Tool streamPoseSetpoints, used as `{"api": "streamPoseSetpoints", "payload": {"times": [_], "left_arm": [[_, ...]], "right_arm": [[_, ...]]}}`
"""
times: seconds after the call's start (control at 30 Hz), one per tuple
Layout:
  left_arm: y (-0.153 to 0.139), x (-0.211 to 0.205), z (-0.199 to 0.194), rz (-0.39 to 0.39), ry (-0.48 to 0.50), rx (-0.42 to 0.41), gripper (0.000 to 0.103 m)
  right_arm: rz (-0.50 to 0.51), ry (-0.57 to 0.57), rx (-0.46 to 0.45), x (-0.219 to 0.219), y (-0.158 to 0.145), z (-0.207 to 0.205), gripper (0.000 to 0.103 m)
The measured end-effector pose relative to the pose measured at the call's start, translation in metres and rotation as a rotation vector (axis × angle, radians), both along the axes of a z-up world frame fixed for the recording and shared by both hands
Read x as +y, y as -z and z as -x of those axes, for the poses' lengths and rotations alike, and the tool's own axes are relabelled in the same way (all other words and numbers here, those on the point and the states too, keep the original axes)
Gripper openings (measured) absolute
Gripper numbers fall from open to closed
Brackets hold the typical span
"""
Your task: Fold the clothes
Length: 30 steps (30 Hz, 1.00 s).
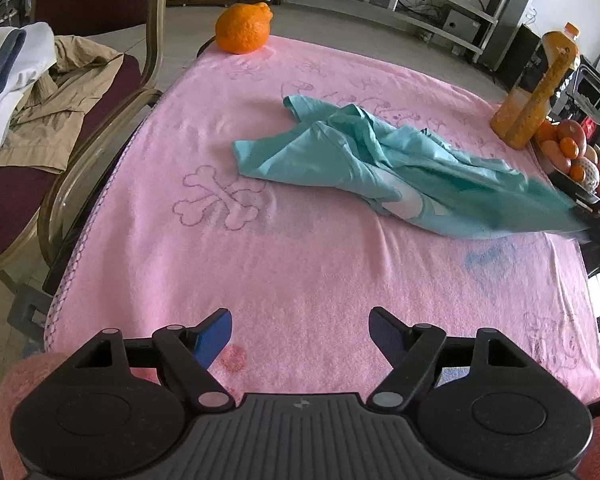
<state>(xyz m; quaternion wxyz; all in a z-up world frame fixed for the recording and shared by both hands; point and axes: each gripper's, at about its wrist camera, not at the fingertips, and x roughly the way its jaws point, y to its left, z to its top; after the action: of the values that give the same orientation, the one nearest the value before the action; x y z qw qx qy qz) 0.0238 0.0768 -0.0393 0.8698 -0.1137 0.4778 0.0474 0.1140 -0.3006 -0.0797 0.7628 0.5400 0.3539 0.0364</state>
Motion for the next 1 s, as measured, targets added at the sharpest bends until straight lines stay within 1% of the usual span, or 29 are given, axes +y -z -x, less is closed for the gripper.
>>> {"api": "streamPoseSetpoints", "payload": {"times": [0.1,0.17,0.23,0.3,0.37,0.4,0.47,0.53,0.6,0.67,0.77,0.83,0.9,1.0], "left_arm": [[-0.002,0.0,0.003,0.011,0.001,-0.01,0.074],[-0.004,-0.001,0.004,0.019,0.008,-0.02,0.074],[-0.004,-0.003,0.005,0.028,0.02,-0.028,0.074],[0.001,-0.005,0.004,0.047,0.033,-0.022,0.074],[0.01,-0.008,0.0,0.083,0.047,-0.007,0.074],[0.018,-0.008,-0.003,0.097,0.045,0.002,0.074],[0.031,-0.006,-0.009,0.1,0.023,0.028,0.071],[0.043,0.0,-0.015,0.095,-0.014,0.051,0.07],[0.048,0.007,-0.022,0.106,-0.047,0.053,0.07],[0.049,0.013,-0.029,0.13,-0.083,0.045,0.071],[0.05,0.016,-0.039,0.174,-0.111,0.048,0.071],[0.05,0.008,-0.042,0.17,-0.076,0.053,0.071],[0.05,-0.002,-0.043,0.155,-0.028,0.039,0.071],[0.051,-0.005,-0.045,0.181,-0.004,0.024,0.071]], "right_arm": [[0.011,-0.011,-0.037,-0.014,-0.034,0.013,0.002],[0.014,-0.005,-0.042,-0.029,-0.049,0.022,0.002],[0.025,0.007,-0.041,-0.045,-0.058,0.032,0.002],[0.057,0.02,-0.017,-0.061,-0.059,0.037,0.002],[0.091,0.016,0.038,-0.072,-0.048,0.033,0.002],[0.087,0.005,0.073,-0.076,-0.037,0.03,0.002],[0.064,-0.015,0.129,-0.081,-0.009,0.025,0.003],[0.056,-0.02,0.15,-0.083,0.015,0.022,0.003],[0.044,-0.021,0.138,-0.084,0.031,0.022,0.003],[0.011,-0.044,0.101,-0.085,0.042,0.021,0.003],[0.009,-0.086,0.056,-0.082,0.049,0.021,0.003],[0.02,-0.11,0.047,-0.081,0.051,0.021,0.003],[0.046,-0.132,0.038,-0.077,0.048,0.017,0.003],[0.071,-0.157,0.012,-0.073,0.041,0.017,0.003]]}}
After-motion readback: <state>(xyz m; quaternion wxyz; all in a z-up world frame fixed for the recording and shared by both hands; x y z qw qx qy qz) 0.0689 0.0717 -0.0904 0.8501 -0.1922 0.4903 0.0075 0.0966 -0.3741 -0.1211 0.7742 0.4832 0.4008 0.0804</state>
